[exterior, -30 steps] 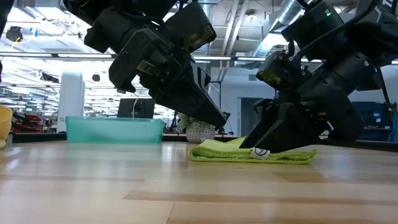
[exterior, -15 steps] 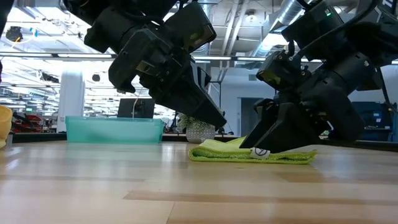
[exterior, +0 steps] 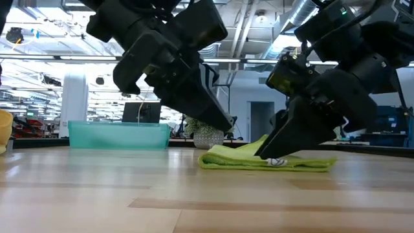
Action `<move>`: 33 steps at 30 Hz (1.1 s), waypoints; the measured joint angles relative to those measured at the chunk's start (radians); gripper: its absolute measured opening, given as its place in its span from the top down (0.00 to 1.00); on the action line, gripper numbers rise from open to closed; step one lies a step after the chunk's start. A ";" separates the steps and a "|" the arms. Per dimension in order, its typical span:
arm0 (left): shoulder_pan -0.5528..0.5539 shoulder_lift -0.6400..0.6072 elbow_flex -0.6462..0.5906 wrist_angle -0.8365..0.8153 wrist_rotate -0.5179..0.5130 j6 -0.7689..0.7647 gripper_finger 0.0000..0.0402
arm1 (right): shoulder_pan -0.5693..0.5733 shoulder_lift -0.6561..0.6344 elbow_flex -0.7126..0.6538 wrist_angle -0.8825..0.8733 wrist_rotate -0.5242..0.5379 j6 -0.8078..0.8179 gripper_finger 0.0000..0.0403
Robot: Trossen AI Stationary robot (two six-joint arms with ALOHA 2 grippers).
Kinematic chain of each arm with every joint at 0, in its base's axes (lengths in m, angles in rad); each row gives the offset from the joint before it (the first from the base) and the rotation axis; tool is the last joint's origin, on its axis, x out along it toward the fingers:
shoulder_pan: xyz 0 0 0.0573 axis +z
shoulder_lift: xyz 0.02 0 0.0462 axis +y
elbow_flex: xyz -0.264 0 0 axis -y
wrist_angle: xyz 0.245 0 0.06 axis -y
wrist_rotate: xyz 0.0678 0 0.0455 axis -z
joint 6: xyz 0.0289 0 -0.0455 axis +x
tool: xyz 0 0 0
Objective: Fold microfiber towels
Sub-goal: Fold the light green microfiber cloth
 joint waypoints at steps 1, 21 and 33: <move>0.000 0.001 0.000 -0.001 0.000 -0.005 1.00 | -0.001 0.000 0.000 -0.001 -0.008 0.005 0.43; 0.001 0.003 0.000 -0.014 -0.003 -0.012 1.00 | 0.116 -0.233 -0.001 0.013 -0.018 0.061 0.43; 0.001 0.004 0.000 -0.009 -0.003 -0.012 1.00 | 0.115 -0.013 0.089 -0.007 0.062 -0.236 0.52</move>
